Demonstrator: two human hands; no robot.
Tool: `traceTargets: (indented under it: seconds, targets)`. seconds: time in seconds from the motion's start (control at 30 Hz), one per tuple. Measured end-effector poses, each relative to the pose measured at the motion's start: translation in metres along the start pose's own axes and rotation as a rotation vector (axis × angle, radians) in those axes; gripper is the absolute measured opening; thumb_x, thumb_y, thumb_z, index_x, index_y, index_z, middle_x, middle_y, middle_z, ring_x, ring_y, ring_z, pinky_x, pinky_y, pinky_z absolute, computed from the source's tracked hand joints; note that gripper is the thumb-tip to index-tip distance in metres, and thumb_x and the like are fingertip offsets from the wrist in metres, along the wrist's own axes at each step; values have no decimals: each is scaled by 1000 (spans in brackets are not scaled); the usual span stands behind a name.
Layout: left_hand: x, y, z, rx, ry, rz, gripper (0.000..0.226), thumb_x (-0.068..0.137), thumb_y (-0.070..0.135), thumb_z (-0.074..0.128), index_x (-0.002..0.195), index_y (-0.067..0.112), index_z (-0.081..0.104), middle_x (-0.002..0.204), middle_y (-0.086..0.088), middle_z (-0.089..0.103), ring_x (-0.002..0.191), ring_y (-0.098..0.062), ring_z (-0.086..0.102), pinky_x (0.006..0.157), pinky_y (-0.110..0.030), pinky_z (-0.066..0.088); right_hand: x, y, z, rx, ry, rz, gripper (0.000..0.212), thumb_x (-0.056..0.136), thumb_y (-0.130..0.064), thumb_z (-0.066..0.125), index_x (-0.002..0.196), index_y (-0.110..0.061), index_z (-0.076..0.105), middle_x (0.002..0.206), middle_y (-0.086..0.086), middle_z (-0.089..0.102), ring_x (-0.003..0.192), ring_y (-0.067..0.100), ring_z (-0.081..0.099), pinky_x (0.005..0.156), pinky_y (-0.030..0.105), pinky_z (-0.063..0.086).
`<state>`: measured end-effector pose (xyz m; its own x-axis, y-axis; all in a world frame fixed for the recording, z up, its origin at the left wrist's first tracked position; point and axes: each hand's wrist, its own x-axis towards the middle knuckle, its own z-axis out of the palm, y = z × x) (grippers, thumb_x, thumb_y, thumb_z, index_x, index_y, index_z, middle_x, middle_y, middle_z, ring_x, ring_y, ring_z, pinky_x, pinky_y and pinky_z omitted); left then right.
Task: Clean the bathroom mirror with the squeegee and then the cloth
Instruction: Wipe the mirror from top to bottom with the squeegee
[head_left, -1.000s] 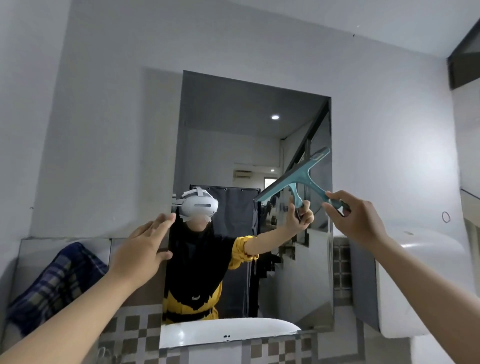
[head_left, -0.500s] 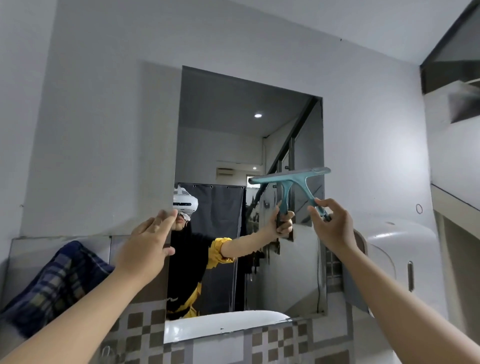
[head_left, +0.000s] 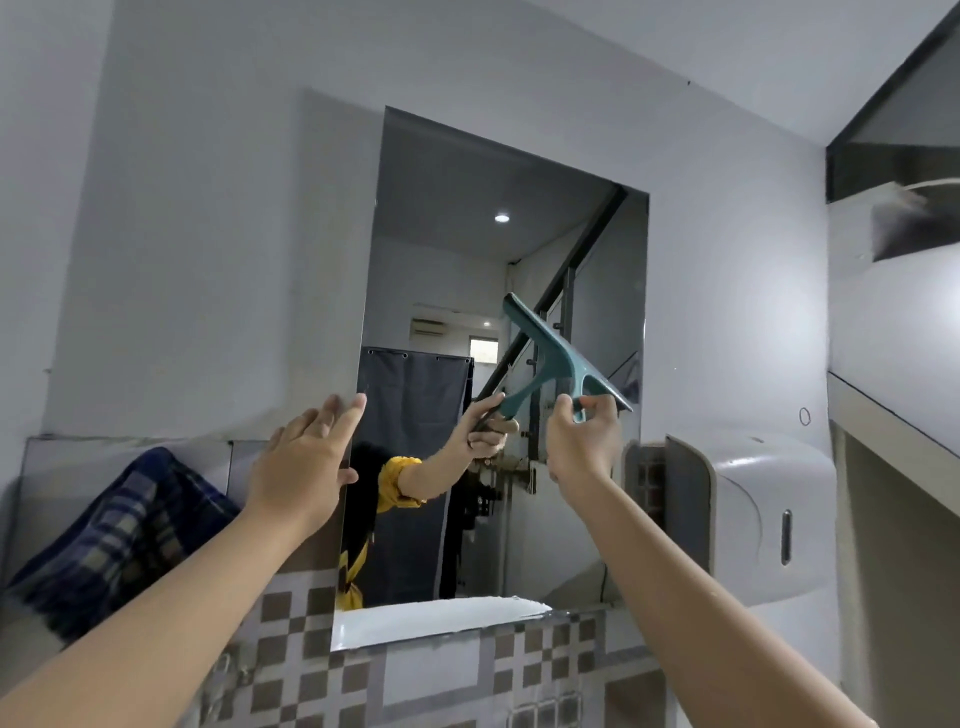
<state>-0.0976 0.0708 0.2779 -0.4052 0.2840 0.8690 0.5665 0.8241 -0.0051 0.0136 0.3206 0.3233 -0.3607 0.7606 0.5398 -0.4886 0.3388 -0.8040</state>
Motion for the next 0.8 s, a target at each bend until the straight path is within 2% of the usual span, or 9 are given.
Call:
traceTargets:
  seconds: [0.13,0.23,0.3,0.47,0.57,0.63,0.8]
  targets:
    - [-5,0,-3,-2,0,35,84,75,21,75,144,21,28,139,-19,45,123,-42,44,93,-54,47,-19,-9,16,52,35,45,12,93,-28,53,88,-19,46,78,7,58,56,18,51,52,32,44]
    - [-13,1,-5,6,-3,52,84,70,22,80,141,18,36,133,-23,50,115,-45,51,79,-55,53,-36,-8,26,63,55,61,15,92,-29,55,82,-22,45,81,8,61,65,24,57,63,42,54]
    - [-17,2,-6,21,-8,65,89,65,26,83,141,17,37,133,-23,50,114,-45,52,75,-54,54,-48,-9,33,92,52,83,18,92,-29,55,79,-24,44,81,7,62,65,24,58,65,44,56]
    - [-19,-4,-6,32,0,98,96,61,34,84,142,19,34,134,-21,50,115,-42,53,79,-49,55,-81,-16,51,125,13,64,13,93,-28,55,87,-21,45,83,5,60,66,26,63,57,35,53]
    - [-19,-7,-4,26,13,110,97,60,38,84,141,20,35,134,-19,50,115,-40,53,81,-48,54,-101,-23,62,126,-60,48,14,95,-24,52,97,-13,45,77,0,54,54,13,56,41,21,43]
    - [-20,-8,-3,34,17,124,99,58,42,84,141,21,35,135,-19,49,115,-39,53,83,-47,53,-115,-24,68,120,-119,16,14,96,-22,53,100,-10,45,75,-2,53,50,5,51,37,12,38]
    - [-26,-14,1,38,2,164,107,54,47,84,143,21,29,141,-20,42,123,-39,46,93,-50,47,-138,-17,83,106,-185,-47,13,95,-23,53,99,-17,42,74,-1,57,52,7,55,45,20,44]
